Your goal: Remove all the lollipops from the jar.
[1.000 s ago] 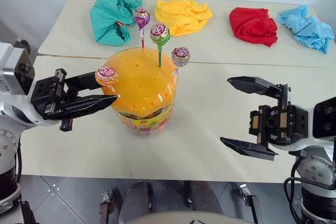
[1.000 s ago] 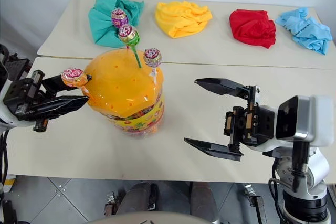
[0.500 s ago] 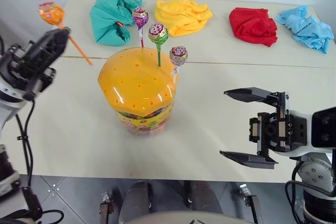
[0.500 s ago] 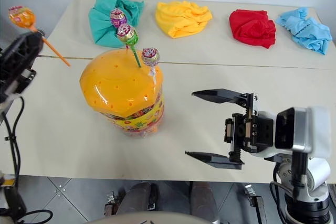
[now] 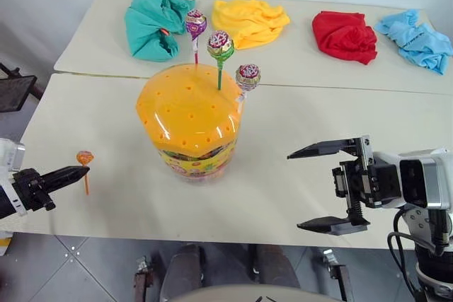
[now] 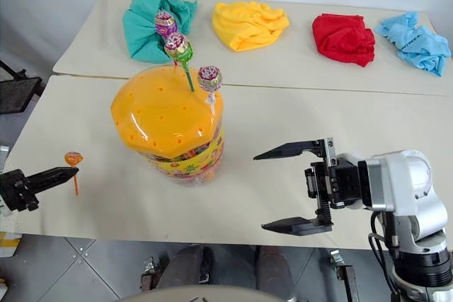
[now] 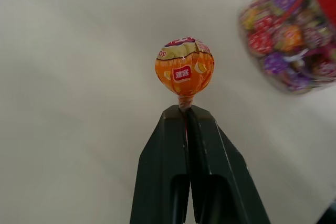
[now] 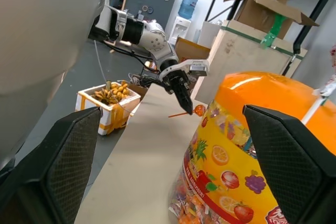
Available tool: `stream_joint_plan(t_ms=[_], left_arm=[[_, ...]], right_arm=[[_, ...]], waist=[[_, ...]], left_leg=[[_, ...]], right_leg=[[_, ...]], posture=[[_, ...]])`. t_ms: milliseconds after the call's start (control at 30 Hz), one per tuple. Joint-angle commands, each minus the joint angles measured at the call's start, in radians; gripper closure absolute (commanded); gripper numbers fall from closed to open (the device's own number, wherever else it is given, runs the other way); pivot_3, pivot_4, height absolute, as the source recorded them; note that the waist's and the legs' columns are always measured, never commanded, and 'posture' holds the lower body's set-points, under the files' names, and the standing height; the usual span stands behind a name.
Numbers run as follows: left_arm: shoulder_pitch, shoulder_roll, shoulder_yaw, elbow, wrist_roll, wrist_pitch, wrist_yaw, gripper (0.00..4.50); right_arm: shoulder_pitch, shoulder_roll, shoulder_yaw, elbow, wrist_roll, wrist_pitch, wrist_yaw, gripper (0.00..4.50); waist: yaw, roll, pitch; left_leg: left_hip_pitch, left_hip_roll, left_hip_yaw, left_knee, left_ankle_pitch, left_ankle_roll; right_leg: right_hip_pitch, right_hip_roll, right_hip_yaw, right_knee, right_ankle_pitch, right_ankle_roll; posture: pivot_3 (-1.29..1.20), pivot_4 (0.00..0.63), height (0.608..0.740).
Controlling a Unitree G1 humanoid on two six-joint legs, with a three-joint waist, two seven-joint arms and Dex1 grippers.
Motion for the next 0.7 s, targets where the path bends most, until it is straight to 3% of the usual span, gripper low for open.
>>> stream_joint_plan(t_ms=[33, 267, 300, 367, 467, 533, 600, 700], left_arm=[[0.01, -0.03, 0.011, -0.042, 0.041, -0.05, -0.01, 3.47], [-0.026, -0.032, 0.086, 0.023, 0.091, -0.233, -0.143, 1.33], [-0.04, 0.025, 0.112, 0.002, -0.004, -0.104, -0.212, 1.05], [-0.088, 0.103, 0.137, -0.019, -0.095, 0.027, -0.283, 1.05], [-0.182, 0.129, 0.138, -0.018, -0.103, 0.032, -0.273, 1.05], [-0.501, 0.074, 0.041, -0.018, -0.167, 0.021, -0.193, 1.05], [-0.748, -0.008, -0.063, 0.003, -0.158, 0.005, -0.162, 1.05], [-0.937, -0.11, -0.185, 0.064, -0.104, 0.003, -0.163, 1.05]], right_arm=[[0.039, 0.001, -0.025, 0.009, -0.013, -0.039, 0.023, 0.0], [0.108, -0.007, -0.124, 0.021, 0.033, -0.014, -0.057, 0.0], [0.135, -0.011, -0.173, 0.011, 0.059, 0.005, -0.094, 0.0], [0.183, -0.021, -0.256, -0.005, 0.108, 0.044, -0.154, 0.0], [0.217, -0.031, -0.327, -0.016, 0.156, 0.083, -0.209, 0.0], [0.206, 0.001, -0.397, -0.017, 0.216, 0.087, -0.311, 0.0], [0.197, 0.027, -0.424, -0.035, 0.243, 0.087, -0.379, 0.0], [0.204, 0.059, -0.418, -0.084, 0.249, 0.09, -0.439, 0.0]], waist=[[0.0, 0.0, 0.0], [-0.002, 0.0, 0.0], [-0.002, 0.0, 0.0], [0.001, -0.003, 0.0], [0.004, -0.001, -0.001], [0.01, 0.004, 0.003], [0.022, 0.001, 0.002], [0.023, 0.003, -0.001]], left_leg=[[0.0, 0.0, 0.0, 0.0, 0.0, 0.0], [0.0, 0.0, 0.002, 0.0, 0.0, 0.0], [0.001, 0.0, 0.002, 0.0, 0.0, 0.0], [0.001, 0.001, 0.002, 0.0, 0.0, 0.0], [0.001, 0.0, 0.0, 0.0, 0.0, 0.0], [0.004, 0.0, 0.002, 0.0, -0.001, 0.001], [0.01, -0.001, 0.002, 0.001, -0.001, 0.0], [0.013, -0.001, 0.003, 0.0, -0.001, -0.002]], right_leg=[[0.0, 0.0, 0.0, 0.0, 0.0, 0.0], [0.0, 0.001, 0.0, 0.0, 0.0, 0.0], [0.0, 0.0, 0.0, 0.0, 0.0, 0.0], [-0.001, 0.001, -0.001, 0.001, 0.0, 0.0], [0.001, -0.001, -0.004, 0.001, 0.0, -0.001], [0.005, -0.002, -0.004, -0.001, 0.0, -0.001], [0.015, -0.001, -0.008, -0.007, 0.0, -0.001], [0.016, 0.002, -0.009, -0.004, 0.004, -0.003]], posture=[[0.0, 0.15, 0.74], [0.0, 0.15, 0.74], [0.0, 0.15, 0.74], [0.0, 0.15, 0.74], [0.0, 0.15, 0.74], [0.0, 0.15, 0.74], [0.0, 0.15, 0.74], [0.0, 0.15, 0.74]])
